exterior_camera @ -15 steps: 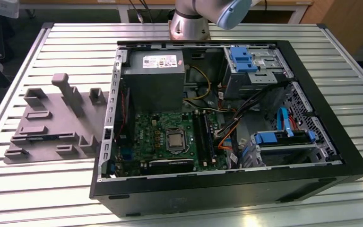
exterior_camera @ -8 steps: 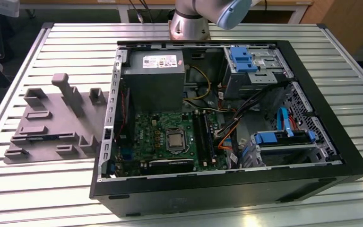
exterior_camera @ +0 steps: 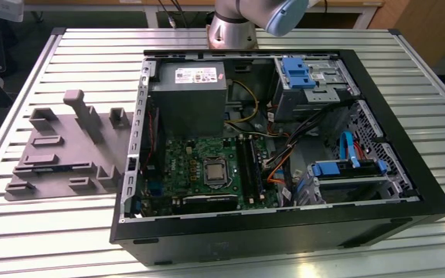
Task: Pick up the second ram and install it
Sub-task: 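Pick up the second ram and move it above second insertion slot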
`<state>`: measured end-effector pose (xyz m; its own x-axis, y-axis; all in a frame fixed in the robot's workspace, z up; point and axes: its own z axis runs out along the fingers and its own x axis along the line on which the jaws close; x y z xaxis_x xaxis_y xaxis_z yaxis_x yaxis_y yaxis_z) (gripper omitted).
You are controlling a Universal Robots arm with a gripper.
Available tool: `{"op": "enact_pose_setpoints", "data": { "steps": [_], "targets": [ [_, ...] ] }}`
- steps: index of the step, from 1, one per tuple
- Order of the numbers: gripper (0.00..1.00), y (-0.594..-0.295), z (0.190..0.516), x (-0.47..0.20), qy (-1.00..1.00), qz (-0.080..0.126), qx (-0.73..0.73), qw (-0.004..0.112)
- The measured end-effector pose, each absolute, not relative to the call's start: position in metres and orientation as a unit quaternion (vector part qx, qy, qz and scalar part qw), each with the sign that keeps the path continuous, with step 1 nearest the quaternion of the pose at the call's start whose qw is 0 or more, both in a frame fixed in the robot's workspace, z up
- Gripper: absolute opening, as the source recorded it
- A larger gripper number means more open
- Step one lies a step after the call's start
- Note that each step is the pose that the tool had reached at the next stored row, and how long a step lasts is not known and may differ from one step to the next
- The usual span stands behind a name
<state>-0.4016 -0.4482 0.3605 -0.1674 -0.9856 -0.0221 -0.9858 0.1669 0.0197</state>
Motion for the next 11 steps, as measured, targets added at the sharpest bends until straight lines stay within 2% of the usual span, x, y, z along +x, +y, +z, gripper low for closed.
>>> {"op": "enact_pose_setpoints", "data": {
  "steps": [11],
  "targets": [
    [0.11, -0.4482, 0.3604, -0.4017, 0.754, 0.015, -0.656, 0.002]
  ]
}}
